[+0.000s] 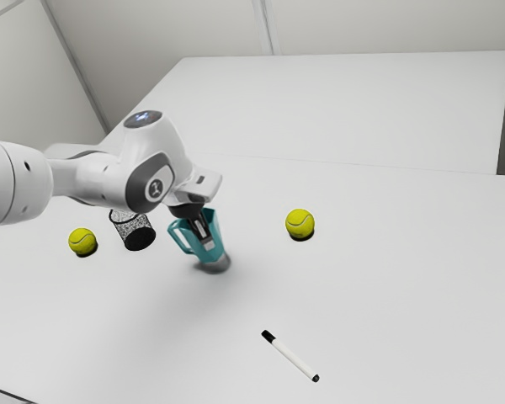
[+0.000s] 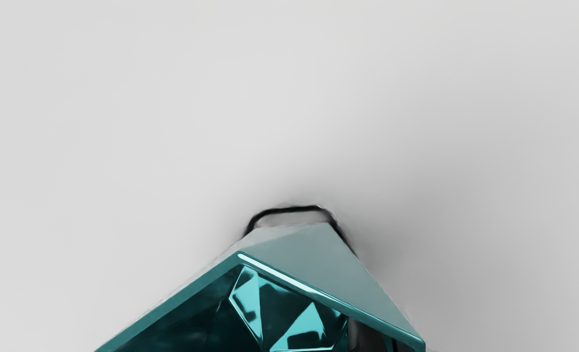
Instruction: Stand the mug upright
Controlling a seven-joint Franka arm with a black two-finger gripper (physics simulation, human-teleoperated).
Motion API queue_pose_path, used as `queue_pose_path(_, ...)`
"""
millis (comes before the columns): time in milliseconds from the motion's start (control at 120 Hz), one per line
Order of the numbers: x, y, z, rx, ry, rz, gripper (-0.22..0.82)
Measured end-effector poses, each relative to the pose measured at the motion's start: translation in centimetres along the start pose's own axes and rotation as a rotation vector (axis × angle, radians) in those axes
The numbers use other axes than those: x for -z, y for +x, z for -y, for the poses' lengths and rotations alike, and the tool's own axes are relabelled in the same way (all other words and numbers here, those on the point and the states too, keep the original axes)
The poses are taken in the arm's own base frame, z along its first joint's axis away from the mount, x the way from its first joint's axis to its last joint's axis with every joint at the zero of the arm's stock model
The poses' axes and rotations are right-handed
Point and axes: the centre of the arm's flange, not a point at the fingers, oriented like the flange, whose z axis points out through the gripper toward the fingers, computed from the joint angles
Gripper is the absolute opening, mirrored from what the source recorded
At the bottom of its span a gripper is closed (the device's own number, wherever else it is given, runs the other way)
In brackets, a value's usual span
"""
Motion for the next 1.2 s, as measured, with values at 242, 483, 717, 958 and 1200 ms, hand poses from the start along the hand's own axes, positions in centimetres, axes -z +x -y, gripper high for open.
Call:
queue_pose_path(242,-0.1,-1.3,2.2,0.103,0.03,-0.011,-0.16)
queue_pose_path(483,-0.7,0.0,0.8,0.114,0.032,-0.012,-0.16)
queue_pose_path(717,-0.7,-0.1,1.0,0.15,0.034,-0.014,-0.06)
queue_pose_path(958,-0.9,0.0,0.9,0.162,0.038,-0.009,0.1)
queue_pose_path(1200,-0.3,0.3,0.8,0.169,0.043,-0.02,0.25)
